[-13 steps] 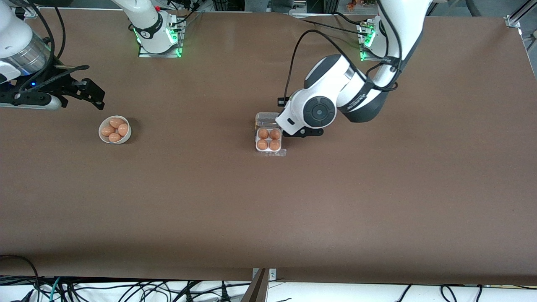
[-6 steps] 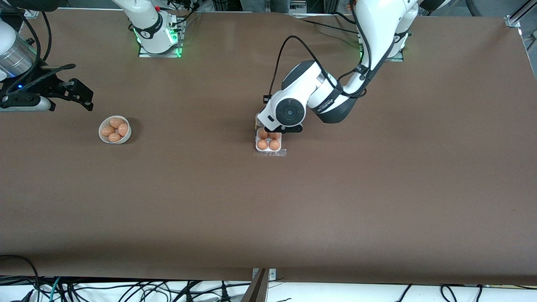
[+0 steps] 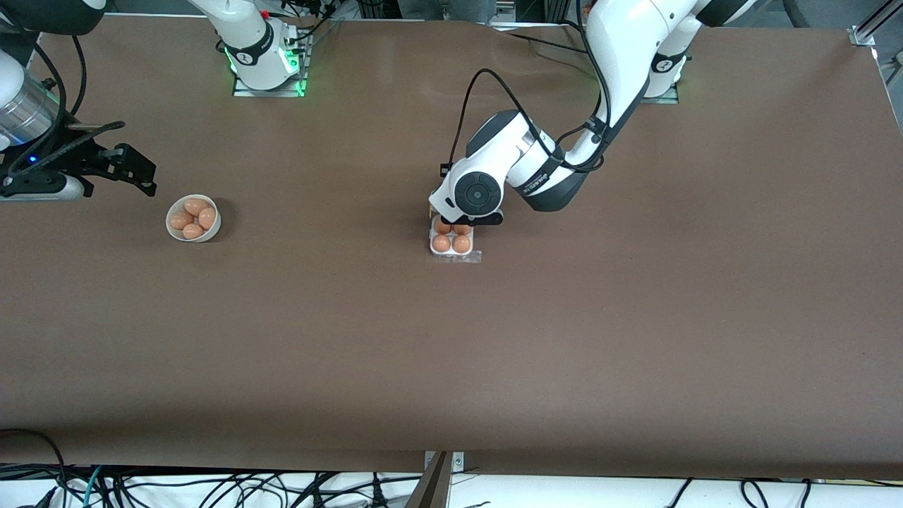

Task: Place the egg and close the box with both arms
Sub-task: 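Push the clear lid shut over the eggs with the left gripper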

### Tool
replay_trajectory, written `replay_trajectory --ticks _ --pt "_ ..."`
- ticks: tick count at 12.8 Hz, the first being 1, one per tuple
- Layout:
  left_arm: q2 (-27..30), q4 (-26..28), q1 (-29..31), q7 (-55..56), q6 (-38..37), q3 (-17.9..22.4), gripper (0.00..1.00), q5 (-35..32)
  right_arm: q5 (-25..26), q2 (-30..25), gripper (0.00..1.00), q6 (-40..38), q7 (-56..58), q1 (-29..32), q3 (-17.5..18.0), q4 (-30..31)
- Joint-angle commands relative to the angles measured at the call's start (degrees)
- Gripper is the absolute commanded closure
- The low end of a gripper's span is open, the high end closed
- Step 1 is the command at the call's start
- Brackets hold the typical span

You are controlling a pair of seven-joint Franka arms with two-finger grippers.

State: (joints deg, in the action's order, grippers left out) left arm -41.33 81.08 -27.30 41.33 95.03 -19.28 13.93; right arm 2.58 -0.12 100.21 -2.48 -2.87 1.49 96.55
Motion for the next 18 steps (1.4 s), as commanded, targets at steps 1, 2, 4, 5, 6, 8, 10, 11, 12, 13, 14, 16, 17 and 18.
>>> replay_trajectory --ticks 1,2,4,5,6,8,10,11,12,13,14,16,17,18 --pt "-0.9 -1.1 -0.9 0.8 0.2 0.7 1.00 -1.3 -1.2 0.8 0.00 -0.9 1.2 0.9 0.4 -1.8" --pt "-0.9 -1.1 -0.9 0.8 0.1 1.1 1.00 -1.3 -1.2 1.2 0.00 -0.9 1.6 0.7 0.3 -1.9" --pt "-0.9 -1.1 -1.0 1.1 0.2 1.1 1.00 -2.0 -1.2 1.6 0.00 -0.3 1.6 0.4 0.1 -1.8" --pt "-1.1 -1.1 -1.3 2.1 0.4 1.1 1.00 -2.2 -1.2 1.5 0.00 -0.5 1.5 0.3 0.2 -1.8" --pt "-1.4 -1.2 -1.3 2.9 1.7 1.1 1.00 -2.3 -1.2 1.6 0.00 -0.3 1.6 0.4 0.2 -1.8" --pt "-1.5 -1.2 -1.4 3.4 3.7 1.1 1.00 -2.3 -1.2 1.6 0.00 0.1 1.2 0.3 0.2 -1.9" --pt "-1.5 -1.2 -1.4 3.9 4.2 1.1 1.00 -2.3 -1.2 1.6 0.00 0.1 1.1 0.4 0.2 -1.8" --pt "-1.5 -1.2 -1.3 3.9 4.8 1.1 1.00 -2.3 -1.2 1.7 0.00 0.1 1.1 0.5 0.1 -1.8" --pt "-1.5 -1.2 -1.3 4.1 5.7 1.2 1.00 -2.3 -1.3 1.7 0.00 0.1 1.1 0.5 0.1 -1.8" --pt "-1.5 -1.2 -1.2 4.7 6.6 1.3 1.00 -2.3 -1.3 1.7 0.00 0.1 1.0 0.6 0.1 -1.8" --pt "-1.4 -1.3 -1.2 5.0 7.8 1.7 1.00 -2.3 -1.3 1.9 0.00 0.2 0.9 0.5 0.1 -1.8" --pt "-1.4 -1.5 -1.1 5.0 9.3 3.0 1.00 -2.2 -1.3 2.0 0.00 0.2 0.9 0.6 0.1 -1.6" --pt "-1.2 -1.7 -0.9 5.0 10.3 4.3 1.00 -2.2 -1.3 2.1 0.00 0.2 1.2 0.6 0.1 -1.7" --pt "-1.1 -3.0 -0.9 5.0 10.6 5.2 1.00 -2.2 -1.3 2.1 0.00 0.2 1.3 0.6 0.1 -1.6"
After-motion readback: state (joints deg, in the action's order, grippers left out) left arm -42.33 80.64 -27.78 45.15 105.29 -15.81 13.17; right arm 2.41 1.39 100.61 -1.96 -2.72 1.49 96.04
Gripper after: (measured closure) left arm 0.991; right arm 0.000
